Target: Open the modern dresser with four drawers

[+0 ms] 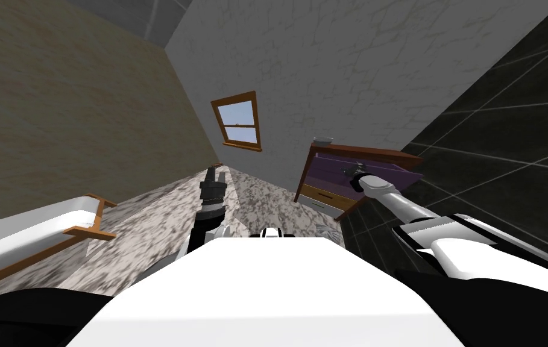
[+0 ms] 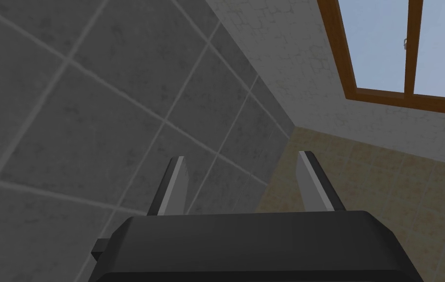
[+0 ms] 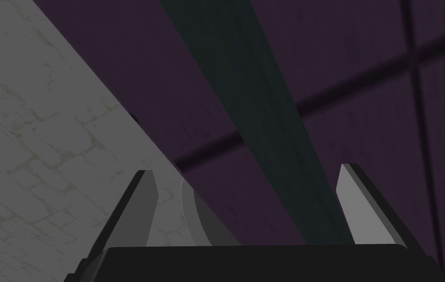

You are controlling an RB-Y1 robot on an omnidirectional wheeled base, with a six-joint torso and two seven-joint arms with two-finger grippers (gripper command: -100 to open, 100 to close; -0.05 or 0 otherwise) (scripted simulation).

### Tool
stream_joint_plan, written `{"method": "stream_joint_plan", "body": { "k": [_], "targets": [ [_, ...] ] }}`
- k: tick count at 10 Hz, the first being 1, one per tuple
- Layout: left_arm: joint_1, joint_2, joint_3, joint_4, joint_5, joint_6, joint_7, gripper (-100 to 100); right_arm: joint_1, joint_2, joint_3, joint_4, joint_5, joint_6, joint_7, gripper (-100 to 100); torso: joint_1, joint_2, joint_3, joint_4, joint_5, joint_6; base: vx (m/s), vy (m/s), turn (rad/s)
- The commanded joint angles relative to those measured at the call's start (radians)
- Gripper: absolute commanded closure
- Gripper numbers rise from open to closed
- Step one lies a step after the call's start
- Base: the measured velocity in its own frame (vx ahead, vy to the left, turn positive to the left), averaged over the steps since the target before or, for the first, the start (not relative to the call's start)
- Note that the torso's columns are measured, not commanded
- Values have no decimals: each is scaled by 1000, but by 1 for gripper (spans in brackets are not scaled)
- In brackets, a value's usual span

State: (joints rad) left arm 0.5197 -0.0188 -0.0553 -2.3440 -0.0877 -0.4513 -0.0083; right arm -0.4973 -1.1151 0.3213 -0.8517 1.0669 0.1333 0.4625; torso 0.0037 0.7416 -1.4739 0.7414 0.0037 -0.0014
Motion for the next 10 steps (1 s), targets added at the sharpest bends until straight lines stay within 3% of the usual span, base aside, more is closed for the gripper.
{"method": "stream_joint_plan", "body": {
  "k": [1,4,6,7,10],
  "targets": [
    [0,0,0,0,0,0,0,0,1,-19,26,-21,-44,19,12,-100,1,2,1,0,0,0,-4,-8,2],
    [0,0,0,0,0,0,0,0,-16,-73,22,-2,-72,-43,3,-100,6,2,1,3,5,2,14,54,-17],
    [0,0,0,0,0,0,0,0,-10,-68,41,-1,-83,-40,8,-100,6,6,4,6,7,1,18,15,-11],
    [0,0,0,0,0,0,0,0,-6,-66,41,1,-81,-43,7,0,5,6,4,4,4,0,0,0,0],
    [0,0,0,0,0,0,0,0,2,-60,47,4,-81,-46,8,0,1,1,0,1,1,1,0,0,0]
  ]
}}
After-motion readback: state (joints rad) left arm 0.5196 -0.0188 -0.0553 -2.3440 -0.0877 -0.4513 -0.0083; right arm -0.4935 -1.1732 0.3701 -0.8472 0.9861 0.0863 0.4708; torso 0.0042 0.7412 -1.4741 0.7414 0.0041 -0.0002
